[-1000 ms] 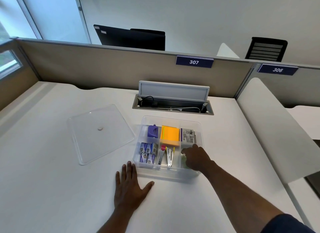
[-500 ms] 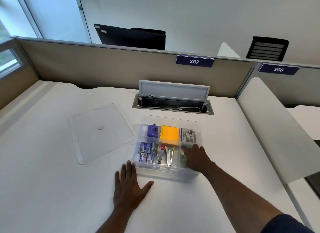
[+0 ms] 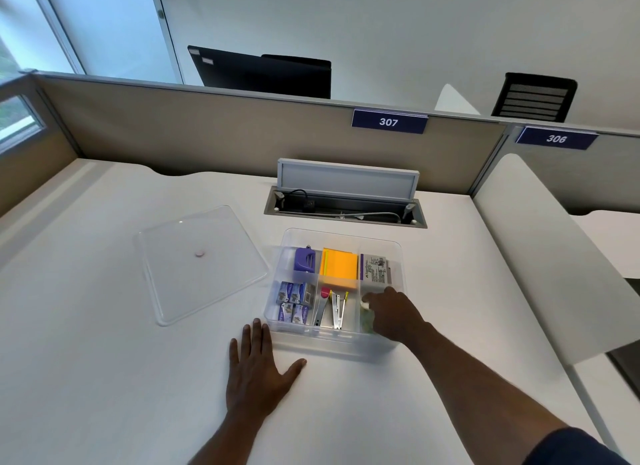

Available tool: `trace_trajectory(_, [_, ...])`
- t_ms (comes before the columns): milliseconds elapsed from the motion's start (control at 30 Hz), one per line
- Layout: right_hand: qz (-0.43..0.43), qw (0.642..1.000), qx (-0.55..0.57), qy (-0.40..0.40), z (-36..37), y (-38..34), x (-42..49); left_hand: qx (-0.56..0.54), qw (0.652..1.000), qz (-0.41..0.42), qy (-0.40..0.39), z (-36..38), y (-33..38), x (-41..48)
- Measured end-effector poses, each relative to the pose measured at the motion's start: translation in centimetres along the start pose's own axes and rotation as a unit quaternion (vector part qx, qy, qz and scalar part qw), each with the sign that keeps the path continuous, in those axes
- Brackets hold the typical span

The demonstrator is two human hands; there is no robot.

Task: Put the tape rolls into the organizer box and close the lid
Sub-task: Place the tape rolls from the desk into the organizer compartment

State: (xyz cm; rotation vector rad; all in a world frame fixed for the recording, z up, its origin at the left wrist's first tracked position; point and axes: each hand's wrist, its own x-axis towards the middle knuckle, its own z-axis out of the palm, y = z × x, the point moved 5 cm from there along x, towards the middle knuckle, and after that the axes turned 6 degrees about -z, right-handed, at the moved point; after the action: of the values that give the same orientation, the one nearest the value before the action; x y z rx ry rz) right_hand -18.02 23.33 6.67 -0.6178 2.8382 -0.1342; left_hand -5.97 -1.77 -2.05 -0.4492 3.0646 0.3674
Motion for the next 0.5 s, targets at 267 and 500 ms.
trace_trajectory(267, [-0.006,1.0,-0.002,0.017,0.0,-0.05,0.11,-0.002,1.0,0.0,-0.001,0.09,-0.01,-0.03])
trace_trajectory(500, [-0.012,1.0,-0.002,0.015,0.47,-0.05,0.0,-0.002,1.0,0.002,0.001,-0.05,0.1,-0.01])
